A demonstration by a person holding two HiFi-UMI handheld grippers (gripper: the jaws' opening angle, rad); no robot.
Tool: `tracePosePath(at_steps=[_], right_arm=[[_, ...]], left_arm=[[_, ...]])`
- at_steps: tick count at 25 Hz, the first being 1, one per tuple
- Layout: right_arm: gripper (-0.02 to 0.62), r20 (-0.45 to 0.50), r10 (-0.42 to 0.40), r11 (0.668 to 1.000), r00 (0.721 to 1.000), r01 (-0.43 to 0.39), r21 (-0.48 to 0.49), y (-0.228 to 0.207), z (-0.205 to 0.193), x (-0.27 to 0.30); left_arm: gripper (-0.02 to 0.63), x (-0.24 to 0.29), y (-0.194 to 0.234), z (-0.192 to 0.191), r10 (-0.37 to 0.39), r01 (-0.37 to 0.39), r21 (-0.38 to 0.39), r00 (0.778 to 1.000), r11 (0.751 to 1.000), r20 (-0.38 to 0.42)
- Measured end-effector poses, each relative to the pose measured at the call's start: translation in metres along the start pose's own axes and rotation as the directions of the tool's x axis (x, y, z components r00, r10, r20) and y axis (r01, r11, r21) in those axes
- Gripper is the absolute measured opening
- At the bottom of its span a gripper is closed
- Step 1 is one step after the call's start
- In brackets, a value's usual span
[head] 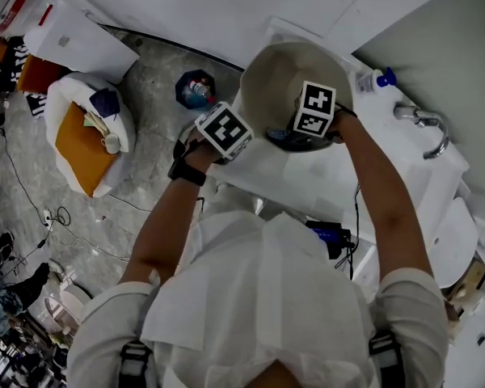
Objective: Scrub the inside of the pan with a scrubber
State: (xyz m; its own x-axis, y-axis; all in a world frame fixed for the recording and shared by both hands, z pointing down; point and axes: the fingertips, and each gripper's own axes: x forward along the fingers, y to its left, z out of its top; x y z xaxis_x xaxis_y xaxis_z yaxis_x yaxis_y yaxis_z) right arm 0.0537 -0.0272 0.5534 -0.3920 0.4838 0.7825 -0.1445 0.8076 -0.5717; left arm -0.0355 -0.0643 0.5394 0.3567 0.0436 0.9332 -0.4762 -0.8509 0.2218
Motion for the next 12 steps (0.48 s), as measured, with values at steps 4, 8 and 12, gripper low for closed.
tracePosePath(at_steps=[4,8,12], right_arm=[[0.059,0.123,-0.209,0.977,0.97,0.201,0.077,-0.036,0.022,0.011],[0.057,0.19,-0.285,0.946,0.939,0.244,0.214,-0.064,0.036,-0.002],[0.055,0.193,-0.386,0.892,0.902,0.312,0.327,-0.095,0.031,-0.031]], left_arm=[[0.235,-0.001,-0.001,0.001,-0.003,0.003,0.003,1.0,1.0,0.006],[0.235,-0.003,0.0,0.0,0.001,-0.001,0.001,1.0,1.0,0.0],[0.235,-0.003,0.0,-0.005,0.001,-0.001,-0.013,1.0,1.0,-0.025]])
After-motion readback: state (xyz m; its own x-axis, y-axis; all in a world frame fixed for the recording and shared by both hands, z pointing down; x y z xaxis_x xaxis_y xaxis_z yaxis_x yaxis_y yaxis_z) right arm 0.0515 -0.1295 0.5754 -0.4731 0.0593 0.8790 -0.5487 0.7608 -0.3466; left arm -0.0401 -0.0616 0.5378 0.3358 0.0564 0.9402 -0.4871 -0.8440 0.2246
